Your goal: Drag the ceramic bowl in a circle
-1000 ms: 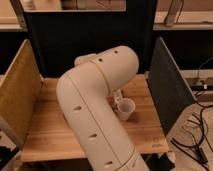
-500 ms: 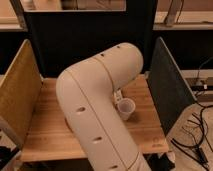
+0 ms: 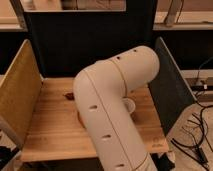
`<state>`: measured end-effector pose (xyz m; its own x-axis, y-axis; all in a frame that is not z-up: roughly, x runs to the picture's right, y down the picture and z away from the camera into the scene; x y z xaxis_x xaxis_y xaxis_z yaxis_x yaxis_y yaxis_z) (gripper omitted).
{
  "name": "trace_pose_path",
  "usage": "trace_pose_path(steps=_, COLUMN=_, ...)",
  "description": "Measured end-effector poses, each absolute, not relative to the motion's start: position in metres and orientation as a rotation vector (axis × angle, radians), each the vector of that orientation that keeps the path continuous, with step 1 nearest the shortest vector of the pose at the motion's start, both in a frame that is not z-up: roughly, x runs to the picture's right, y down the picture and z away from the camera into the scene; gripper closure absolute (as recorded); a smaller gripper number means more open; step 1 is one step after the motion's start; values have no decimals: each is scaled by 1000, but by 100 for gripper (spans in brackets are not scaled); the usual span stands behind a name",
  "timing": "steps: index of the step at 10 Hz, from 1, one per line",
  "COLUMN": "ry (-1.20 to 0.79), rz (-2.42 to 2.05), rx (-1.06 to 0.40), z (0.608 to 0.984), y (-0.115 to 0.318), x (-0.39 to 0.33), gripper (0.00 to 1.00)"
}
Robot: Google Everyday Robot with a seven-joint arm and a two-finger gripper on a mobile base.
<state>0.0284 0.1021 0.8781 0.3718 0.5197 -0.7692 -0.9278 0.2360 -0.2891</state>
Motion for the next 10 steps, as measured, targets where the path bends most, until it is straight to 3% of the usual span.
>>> trace_pose_path(steps=5, ry=498, rz=1009, rx=-824, z=891, y=53, x=-21, gripper=91)
trace_pose_path(steps=10, ry=441, rz=888, rx=-836, z=880, y=63, x=-63, gripper=91)
